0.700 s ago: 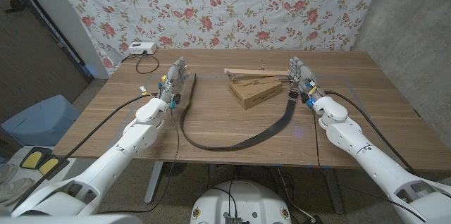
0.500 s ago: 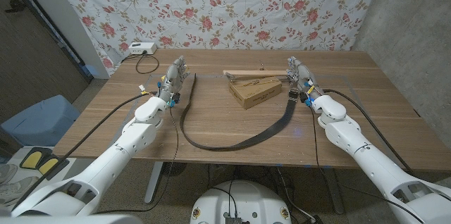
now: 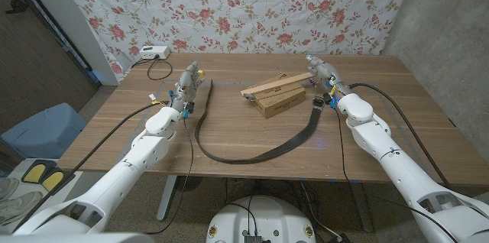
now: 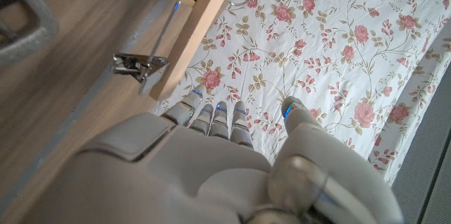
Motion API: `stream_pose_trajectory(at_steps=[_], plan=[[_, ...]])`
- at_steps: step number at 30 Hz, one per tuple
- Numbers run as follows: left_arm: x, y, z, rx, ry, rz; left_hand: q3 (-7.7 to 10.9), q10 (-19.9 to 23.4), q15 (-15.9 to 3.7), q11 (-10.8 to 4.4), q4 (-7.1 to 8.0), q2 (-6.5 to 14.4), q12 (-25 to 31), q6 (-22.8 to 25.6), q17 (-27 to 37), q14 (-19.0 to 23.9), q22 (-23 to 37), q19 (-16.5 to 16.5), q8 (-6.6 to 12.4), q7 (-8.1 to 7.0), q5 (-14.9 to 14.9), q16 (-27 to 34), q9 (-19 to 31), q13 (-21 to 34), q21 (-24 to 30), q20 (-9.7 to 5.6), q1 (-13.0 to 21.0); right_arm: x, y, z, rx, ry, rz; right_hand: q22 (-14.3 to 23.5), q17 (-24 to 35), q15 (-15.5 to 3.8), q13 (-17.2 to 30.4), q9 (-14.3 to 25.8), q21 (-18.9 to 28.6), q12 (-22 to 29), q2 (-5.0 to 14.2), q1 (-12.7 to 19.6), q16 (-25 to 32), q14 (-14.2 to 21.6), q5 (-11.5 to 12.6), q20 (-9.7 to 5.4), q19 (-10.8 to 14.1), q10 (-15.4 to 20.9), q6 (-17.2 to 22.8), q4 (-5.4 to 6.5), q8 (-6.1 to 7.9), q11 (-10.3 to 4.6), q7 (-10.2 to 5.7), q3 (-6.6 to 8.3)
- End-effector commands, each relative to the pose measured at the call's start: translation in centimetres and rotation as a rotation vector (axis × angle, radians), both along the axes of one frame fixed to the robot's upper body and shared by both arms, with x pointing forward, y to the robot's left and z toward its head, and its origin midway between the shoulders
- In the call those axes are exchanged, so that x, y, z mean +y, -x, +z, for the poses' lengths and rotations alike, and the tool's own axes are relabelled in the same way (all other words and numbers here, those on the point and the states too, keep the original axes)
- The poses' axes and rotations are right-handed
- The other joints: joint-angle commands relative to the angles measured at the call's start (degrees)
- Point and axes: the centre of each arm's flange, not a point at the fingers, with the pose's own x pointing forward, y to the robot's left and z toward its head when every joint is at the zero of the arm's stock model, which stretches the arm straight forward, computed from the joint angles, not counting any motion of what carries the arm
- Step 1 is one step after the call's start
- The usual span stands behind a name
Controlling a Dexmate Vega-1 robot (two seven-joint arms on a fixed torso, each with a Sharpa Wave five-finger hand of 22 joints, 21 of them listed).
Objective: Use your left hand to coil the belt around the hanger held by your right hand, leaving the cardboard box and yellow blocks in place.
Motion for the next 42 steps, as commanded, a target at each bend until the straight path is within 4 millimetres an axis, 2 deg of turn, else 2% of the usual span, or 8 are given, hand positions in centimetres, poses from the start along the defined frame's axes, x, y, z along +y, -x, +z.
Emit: stream_pose_trajectory(at_steps=[1, 5, 11, 19, 25, 26, 28, 42], plan=[[-0.1, 0.9, -0.8, 0.0, 0.008, 0.011, 0.09, -7.56, 0.38, 0.5, -0.21, 2.03, 0.34, -7.68, 0.11, -6.9, 0.22, 0.33, 0.55, 0.04, 0.38, 0.5, 0.05, 0.06, 0.02, -0.03, 0.16, -0.8, 2.0, 2.9, -0.116, 0.208, -0.21, 0.16, 0.09, 0.13, 0.09, 0.2, 0.41, 0.33, 0.68, 3.06, 0.38, 0.76, -0.68, 0.32, 1.04, 1.21, 1.1, -2.3, 0.6, -0.4, -0.4, 1.64], [-0.1, 1.0, -0.9, 0.004, 0.004, 0.009, 0.02, -7.35, 0.49, 0.49, -0.23, 1.96, 0.36, -7.25, 0.11, -6.69, 0.22, 0.47, 0.62, 0.07, 0.39, 0.5, 0.05, 0.06, -0.06, -0.01, 0.16, -1.0, 2.7, 3.7, -0.116, 0.313, -0.309, 0.17, 0.09, 0.83, 0.11, 0.22, 0.31, 0.2, 0.66, 4.95, 0.34, 1.13, -0.94, 1.49, 1.14, 1.32, 1.45, -3.52, 0.58, -0.58, -0.65, 2.5], [-0.2, 1.1, -1.0, 0.008, 0.002, 0.006, -0.08, -6.98, 0.45, 0.3, -0.26, 1.87, 0.43, -6.65, 0.11, -6.31, 0.22, 0.71, 0.71, 0.17, 0.4, 0.55, 0.06, 0.07, -0.13, 0.05, 0.16, -1.0, 3.1, 4.4, -0.086, 0.404, -0.357, 0.2, 0.11, 1.05, 0.14, 0.25, 0.29, 0.16, 0.27, 6.12, 0.42, 1.66, -1.23, 2.82, 1.32, 1.55, 2.02, -4.03, 0.66, -1.25, -1.02, 2.9], [-0.3, 1.1, -1.0, 0.016, -0.008, 0.002, -0.21, -6.26, 0.59, 1.03, -0.28, 1.79, 0.59, -6.0, 0.11, -5.79, 0.22, 1.22, 0.75, 0.23, 0.43, 0.59, 0.07, 0.09, -0.18, 0.24, 0.15, -0.7, 2.8, 5.4, -0.056, 0.544, -0.416, 0.25, 0.13, 1.16, 0.17, 0.28, 0.36, 0.16, -0.21, 7.31, 0.7, 2.87, -1.58, 4.13, 1.73, 1.97, 2.46, -4.18, 0.61, -1.64, -1.17, 3.23], [-0.2, 0.9, -0.9, 0.019, -0.007, 0.004, -0.32, -5.83, 0.85, 1.26, -0.27, 1.73, 0.65, -5.42, 0.12, -5.34, 0.22, 1.39, 0.78, 0.31, 0.47, 0.62, 0.09, 0.11, -0.32, 0.42, 0.13, -0.1, 2.3, 6.2, -0.044, 0.655, -0.459, 0.26, 0.14, 1.05, 0.19, 0.3, 0.36, 0.12, -0.11, 8.0, 0.69, 3.06, -1.58, 4.3, 1.84, 2.05, 2.46, -4.24, 0.53, -1.83, -1.28, 3.56], [-0.1, 0.9, -0.9, 0.019, -0.009, 0.004, -0.37, -5.78, 0.88, 0.65, -0.26, 1.72, 0.61, -5.36, 0.13, -5.3, 0.22, 1.45, 0.71, 0.3, 0.49, 0.57, 0.09, 0.11, -0.39, 0.41, 0.11, 0.0, 2.2, 6.3, -0.044, 0.677, -0.469, 0.26, 0.14, 1.04, 0.19, 0.3, 0.38, 0.1, -0.11, 8.09, 0.69, 3.1, -1.58, 4.34, 1.9, 2.02, 2.45, -4.25, 0.52, -1.87, -1.3, 3.6], [-0.1, 0.9, -0.9, 0.019, -0.011, 0.006, -0.41, -5.7, 0.9, 1.32, -0.25, 1.71, 0.6, -5.31, 0.13, -5.21, 0.23, 1.53, 0.66, 0.32, 0.51, 0.55, 0.1, 0.12, -0.45, 0.48, 0.09, 0.2, 2.1, 6.6, -0.043, 0.715, -0.485, 0.27, 0.15, 0.9, 0.2, 0.31, 0.39, 0.05, -0.14, 8.43, 0.65, 3.14, -1.62, 4.45, 2.01, 1.99, 2.42, -4.27, 0.46, -2.2, -1.33, 3.74], [-0.3, 0.5, -0.8, 0.026, -0.003, 0.006, -0.6, -5.32, 1.03, 1.25, -0.21, 1.7, 0.53, -4.97, 0.15, -4.91, 0.24, 1.88, 0.5, 0.26, 0.59, 0.44, 0.12, 0.15, -0.75, 0.51, 0.05, 2.2, 0.7, 8.2, -0.015, 0.973, -0.531, 0.29, 0.15, 0.29, 0.23, 0.34, 0.46, 0.03, -0.64, 9.4, 0.62, 3.54, -1.88, 4.55, 2.46, 2.26, 2.34, -4.26, 0.28, -2.46, -1.74, 3.97]])
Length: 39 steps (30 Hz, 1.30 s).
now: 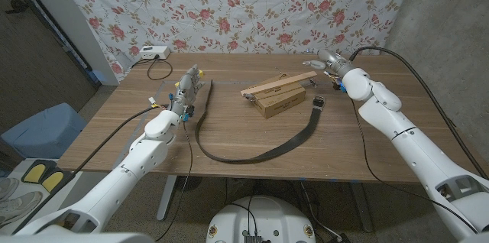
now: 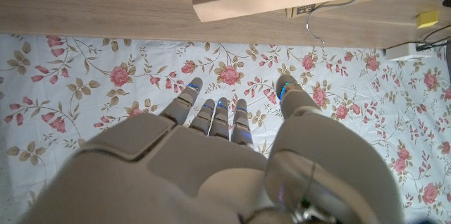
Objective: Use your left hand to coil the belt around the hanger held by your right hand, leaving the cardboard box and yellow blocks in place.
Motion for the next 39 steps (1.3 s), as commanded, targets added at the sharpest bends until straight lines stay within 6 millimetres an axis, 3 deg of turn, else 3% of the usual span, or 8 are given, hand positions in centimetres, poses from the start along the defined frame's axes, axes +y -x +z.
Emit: stream_pose_trajectory(at_steps=[1, 10, 26, 30, 39], plan=[[-0.2, -0.4, 0.1, 0.007, 0.003, 0.0, -0.36, -5.12, 0.28, 0.47, 0.03, 1.71, 0.1, -4.98, 0.17, -4.6, 0.26, 0.16, 0.11, 0.3, 0.4, -0.01, 0.14, 0.17, -0.06, -0.01, 0.05, 1.3, -1.2, 1.3, 0.066, 0.211, -0.076, 0.14, 0.13, -0.13, 0.25, 0.07, 0.47, -0.1, -0.18, 0.65, 0.22, 0.33, -0.3, 0.22, 0.49, 0.39, 0.37, 0.23, -0.13, -0.4, -0.41, 0.46], [-0.5, -0.7, 0.2, 0.013, 0.001, 0.002, -0.49, -5.09, 0.33, 0.35, 0.04, 1.69, -0.03, -4.85, 0.17, -4.54, 0.26, 0.29, 0.01, 0.28, 0.45, -0.11, 0.15, 0.18, -0.34, 0.07, 0.03, 1.4, -2.1, 1.4, 0.095, 0.326, -0.146, 0.15, 0.13, -0.3, 0.27, 0.1, 0.44, -0.31, -0.48, 1.25, 0.12, 0.4, -0.41, 0.2, 0.6, 0.02, -0.11, 0.26, -0.38, -0.9, -0.94, 0.62], [-1.9, -1.6, 0.7, 0.021, -0.003, -0.008, -0.67, -5.02, 0.41, 0.69, 0.06, 1.71, -0.16, -4.78, 0.18, -4.52, 0.28, 0.42, -0.1, 0.28, 0.54, -0.2, 0.16, 0.19, -0.76, 0.1, 0.01, -0.6, -2.8, 0.3, 0.199, 0.488, -0.279, 0.16, 0.19, -0.64, 0.35, 0.18, 0.26, -1.0, -1.23, 3.3, -0.19, 0.1, -0.44, 0.51, 0.6, -1.85, -2.35, 0.12, -1.07, -1.82, -2.11, 1.56], [-2.3, -1.8, 0.8, 0.024, 0.0, -0.017, -0.73, -5.13, 0.36, 0.18, 0.07, 1.74, -0.26, -4.78, 0.18, -4.52, 0.29, 0.51, -0.14, 0.23, 0.57, -0.23, 0.16, 0.2, -0.94, 0.02, 0.01, -0.8, -2.8, 0.0, 0.216, 0.517, -0.293, 0.16, 0.23, -0.6, 0.37, 0.2, 0.21, -1.13, -1.3, 4.04, -0.27, -0.05, -0.27, 0.6, 0.59, -2.45, -3.25, 0.08, -1.25, -2.14, -2.51, 2.03], [-2.9, -1.9, 0.9, 0.023, 0.008, -0.021, -0.81, -5.11, 0.41, 0.56, 0.1, 1.78, -0.29, -4.74, 0.19, -4.5, 0.3, 0.6, -0.16, 0.27, 0.62, -0.24, 0.16, 0.2, -1.14, 0.11, -0.01, -0.1, -3.6, -0.6, 0.211, 0.586, -0.299, 0.17, 0.32, -0.76, 0.43, 0.24, 0.09, -1.36, -2.42, 4.79, -0.42, -0.59, -0.35, 0.62, 0.45, -3.83, -5.48, 0.18, -1.58, -2.84, -3.08, 2.35]])
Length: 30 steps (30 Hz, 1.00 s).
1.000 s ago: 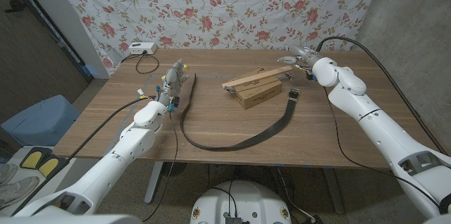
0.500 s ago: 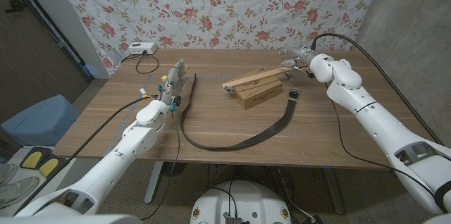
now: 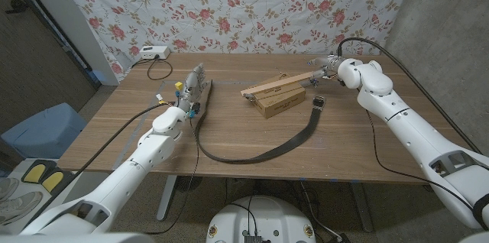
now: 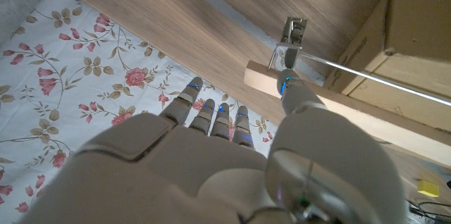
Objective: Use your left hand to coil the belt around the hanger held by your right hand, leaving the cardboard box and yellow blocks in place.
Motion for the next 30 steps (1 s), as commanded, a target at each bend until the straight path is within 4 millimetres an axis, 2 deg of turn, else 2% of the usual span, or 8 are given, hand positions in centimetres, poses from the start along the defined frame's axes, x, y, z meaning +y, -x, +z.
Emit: stream_pose_trajectory(at_steps=[1, 2, 6, 10, 18, 24, 28, 30], plan=[[-0.9, -0.2, 0.1, 0.002, 0.006, -0.008, -0.16, -4.99, 0.41, 0.49, -0.07, 1.78, -0.06, -4.73, 0.19, -4.5, 0.3, 0.4, -0.15, 0.28, 0.27, -0.24, 0.17, 0.21, -0.29, -0.11, -0.01, 0.4, -0.9, -0.8, 0.024, 0.094, -0.024, 0.19, 0.17, -0.55, 0.13, 0.26, 0.09, -0.17, -0.53, 0.48, -0.18, -0.39, 0.03, 0.33, 0.15, -0.63, -0.69, 0.03, -0.05, -0.15, -0.15, 0.64], [-1.0, -0.1, 0.1, 0.002, 0.008, -0.006, -0.18, -5.01, 0.47, -0.02, -0.06, 1.79, -0.08, -4.75, 0.2, -4.49, 0.31, 0.4, -0.16, 0.22, 0.29, -0.24, 0.17, 0.21, -0.34, -0.07, -0.02, 0.6, -1.0, -0.8, 0.021, 0.1, -0.019, 0.19, 0.17, -0.59, 0.13, 0.26, 0.09, -0.15, -0.56, 0.56, -0.17, -0.39, 0.03, 0.33, 0.15, -0.62, -0.78, 0.03, -0.05, -0.18, -0.21, 0.67], [-1.0, 0.1, 0.0, 0.005, 0.014, 0.003, -0.24, -4.88, 0.39, 0.51, -0.04, 1.79, -0.06, -4.79, 0.2, -4.48, 0.31, 0.47, -0.19, 0.27, 0.31, -0.24, 0.17, 0.21, -0.45, -0.08, -0.04, 1.4, -1.5, -0.8, 0.033, 0.122, 0.003, 0.19, 0.18, -0.66, 0.15, 0.28, 0.16, -0.15, -0.64, 0.91, -0.18, -0.45, 0.02, 0.33, 0.35, -0.87, -1.11, 0.02, -0.01, -0.42, -0.21, 0.85], [-0.8, 0.4, -0.2, 0.013, 0.024, 0.009, -0.29, -4.93, 0.42, 0.31, -0.01, 1.82, -0.1, -4.76, 0.2, -4.46, 0.32, 0.52, -0.19, 0.28, 0.35, -0.24, 0.17, 0.22, -0.59, -0.06, -0.06, 2.3, -1.9, -1.0, 0.07, 0.147, 0.028, 0.19, 0.18, -0.71, 0.16, 0.29, 0.16, -0.15, -0.7, 1.21, -0.14, -0.39, 0.01, 0.33, 0.38, -1.06, -1.49, 0.01, -0.03, -0.59, -0.18, 1.01], [-0.7, 0.7, -0.3, 0.007, 0.03, 0.017, -0.36, -5.01, 0.51, 0.64, 0.01, 1.85, -0.16, -4.78, 0.2, -4.48, 0.33, 0.59, -0.2, 0.24, 0.39, -0.26, 0.18, 0.22, -0.77, -0.07, -0.07, 3.8, -1.6, -0.7, 0.103, 0.202, 0.053, 0.22, 0.28, -0.55, 0.21, 0.33, 0.16, -0.11, -1.85, 1.02, 0.04, -0.12, -0.32, 0.39, 0.46, -1.61, -2.67, 0.33, -0.06, -0.44, -0.83, 0.69], [-1.0, 0.6, -0.3, 0.007, 0.032, 0.013, -0.41, -4.96, 0.48, 0.6, 0.02, 1.87, -0.16, -4.76, 0.2, -4.49, 0.34, 0.64, -0.2, 0.28, 0.42, -0.27, 0.18, 0.22, -0.92, -0.05, -0.06, 4.6, -1.7, -1.2, 0.111, 0.249, 0.055, 0.23, 0.31, -0.53, 0.25, 0.35, 0.27, 0.03, -2.33, 1.15, 0.21, 0.27, -0.36, 0.65, 0.78, -1.64, -3.18, 0.37, 0.02, -0.69, -0.94, 0.68], [-1.1, 0.5, -0.3, 0.009, 0.032, 0.014, -0.44, -4.94, 0.49, 0.6, 0.03, 1.88, -0.16, -4.77, 0.2, -4.5, 0.34, 0.67, -0.21, 0.22, 0.44, -0.28, 0.18, 0.22, -1.01, -0.05, -0.06, 4.8, -1.8, -1.7, 0.104, 0.267, 0.053, 0.26, 0.39, -0.85, 0.35, 0.43, 0.84, 0.73, -2.02, 3.69, 1.16, 3.11, -0.05, 0.63, 2.68, -0.44, -1.66, 0.08, 1.1, -0.84, -0.65, 2.04], [-1.2, 0.5, -0.3, 0.009, 0.031, 0.014, -0.45, -4.95, 0.47, 0.4, 0.03, 1.89, -0.16, -4.8, 0.2, -4.49, 0.34, 0.68, -0.22, 0.2, 0.44, -0.28, 0.18, 0.22, -1.04, -0.04, -0.06, 4.8, -2.0, -1.9, 0.104, 0.274, 0.046, 0.29, 0.47, -1.35, 0.41, 0.48, 1.27, 1.04, -1.22, 5.49, 1.56, 4.58, 0.2, 0.46, 4.11, 0.38, -0.34, 0.03, 1.62, -0.92, -0.55, 3.1]])
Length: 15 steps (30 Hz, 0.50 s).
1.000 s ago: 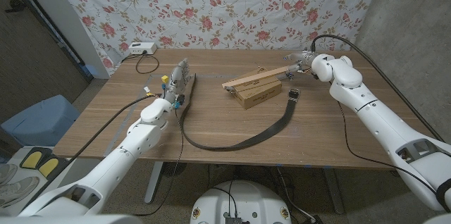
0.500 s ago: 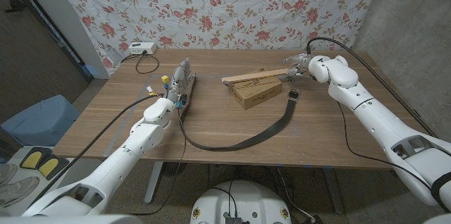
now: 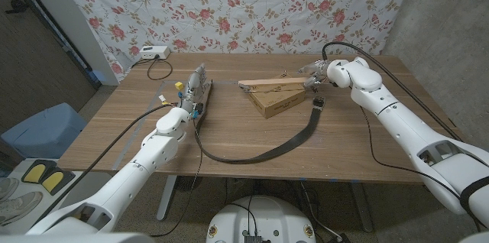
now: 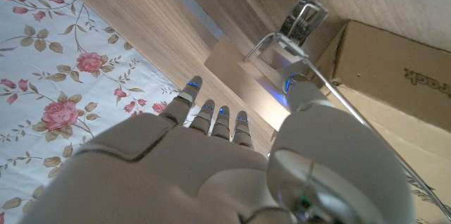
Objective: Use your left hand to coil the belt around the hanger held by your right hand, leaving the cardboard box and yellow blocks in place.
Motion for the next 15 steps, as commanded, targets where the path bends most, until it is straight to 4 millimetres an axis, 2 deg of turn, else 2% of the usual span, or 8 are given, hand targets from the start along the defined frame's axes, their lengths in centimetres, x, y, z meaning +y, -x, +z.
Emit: stream_pose_trajectory(at_steps=[1, 3, 4, 6, 7, 11, 13, 15], plan=[[-0.4, 0.0, 0.0, 0.002, 0.002, 0.001, -0.07, -5.29, 0.46, 0.1, 0.12, 1.89, -0.18, -4.81, 0.2, -4.5, 0.34, 0.08, 0.0, 0.2, 0.45, 0.0, 0.18, 0.22, -0.17, -0.03, -0.05, 1.1, -0.4, -1.1, 0.01, 0.069, 0.002, 0.31, 0.22, -0.85, 0.23, 0.23, 0.89, 0.92, 1.34, 3.69, 1.02, 3.27, 0.65, -0.28, 2.61, 2.25, 3.02, -0.15, 1.28, -0.24, 0.2, 2.11], [-0.5, 0.1, 0.0, 0.002, 0.0, 0.001, -0.08, -5.3, 0.44, 0.11, 0.12, 1.9, -0.19, -4.8, 0.2, -4.48, 0.35, 0.05, 0.0, 0.26, 0.46, 0.01, 0.18, 0.22, -0.24, 0.02, -0.05, 1.2, -0.6, -1.4, 0.017, 0.066, -0.005, 0.33, 0.29, -1.2, 0.3, 0.28, 1.08, 1.55, 2.15, 5.55, 1.28, 4.63, 0.94, -0.94, 3.6, 4.22, 5.1, -0.06, 1.91, -0.21, 0.68, 3.18], [-0.5, 0.1, 0.0, 0.002, 0.0, 0.002, -0.09, -5.27, 0.47, 0.3, 0.12, 1.91, -0.18, -4.8, 0.2, -4.49, 0.35, 0.03, 0.0, 0.27, 0.46, 0.01, 0.18, 0.22, -0.26, 0.05, -0.04, 1.2, -0.7, -1.5, 0.016, 0.072, -0.009, 0.34, 0.54, -1.63, 0.35, 0.32, 1.19, 1.96, 3.64, 6.46, 1.62, 5.65, 1.19, -1.43, 4.25, 5.77, 6.72, 0.4, 2.35, -0.32, 0.61, 3.98], [-0.6, 0.1, 0.0, 0.003, -0.002, 0.002, -0.1, -5.32, 0.5, 0.16, 0.12, 1.92, -0.21, -4.8, 0.2, -4.47, 0.35, 0.03, 0.0, 0.25, 0.47, 0.01, 0.18, 0.22, -0.32, 0.05, -0.04, 1.2, -0.9, -1.8, 0.021, 0.08, -0.02, 0.33, 0.7, -2.76, 0.4, 0.34, 1.54, 2.46, 4.96, 7.54, 2.15, 7.23, 1.43, -2.46, 5.6, 7.76, 7.82, 0.53, 2.52, -0.1, 0.68, 4.5], [-0.6, 0.2, 0.1, 0.003, -0.002, 0.003, -0.11, -5.23, 0.47, 0.27, 0.12, 1.92, -0.17, -4.86, 0.2, -4.45, 0.35, 0.05, -0.02, 0.28, 0.48, 0.02, 0.18, 0.22, -0.35, 0.07, -0.04, 1.3, -0.9, -2.0, 0.017, 0.084, -0.024, 0.33, 0.83, -3.14, 0.43, 0.35, 1.63, 2.54, 6.59, 8.84, 2.45, 8.18, 1.81, -3.19, 6.2, 8.6, 8.93, 0.5, 2.74, -0.36, 0.62, 5.35], [-0.7, 0.3, 0.1, 0.004, -0.004, 0.005, -0.13, -5.18, 0.51, 0.51, 0.12, 1.93, -0.16, -4.88, 0.2, -4.47, 0.35, 0.08, -0.02, 0.24, 0.49, 0.01, 0.18, 0.22, -0.41, 0.14, -0.03, 1.4, -1.1, -2.3, 0.005, 0.095, -0.034, 0.39, 1.64, -6.08, 0.53, 0.41, 2.25, 2.86, 10.0, 10.86, 3.98, 11.16, 2.43, -5.62, 8.53, 11.15, 11.62, 1.32, 3.16, -1.55, -0.45, 5.71], [-0.8, 0.4, 0.1, 0.005, -0.004, 0.006, -0.14, -5.21, 0.53, 0.46, 0.12, 1.93, -0.18, -4.87, 0.2, -4.48, 0.35, 0.04, -0.01, 0.21, 0.5, 0.0, 0.18, 0.22, -0.47, 0.31, -0.03, 1.4, -1.1, -2.3, -0.013, 0.099, -0.035, 0.62, 2.7, -7.84, 0.66, 0.53, 3.17, 3.12, 10.87, 12.16, 5.74, 13.75, 2.67, -6.85, 10.87, 13.13, 14.03, 2.6, 3.59, -2.82, -1.2, 5.61], [-0.8, 0.4, 0.1, 0.005, -0.006, 0.006, -0.15, -5.3, 0.55, 0.51, 0.13, 1.95, -0.21, -4.93, 0.2, -4.48, 0.36, 0.03, -0.03, 0.19, 0.51, 0.0, 0.18, 0.22, -0.52, 0.4, -0.03, 1.4, -1.1, -2.4, -0.036, 0.101, -0.039, 1.15, 4.53, -10.07, 1.01, 0.79, 4.86, 4.41, 11.56, 14.22, 9.05, 18.72, 2.82, -8.39, 13.98, 18.02, 17.93, 4.71, 4.49, -2.81, -1.9, 6.0]])
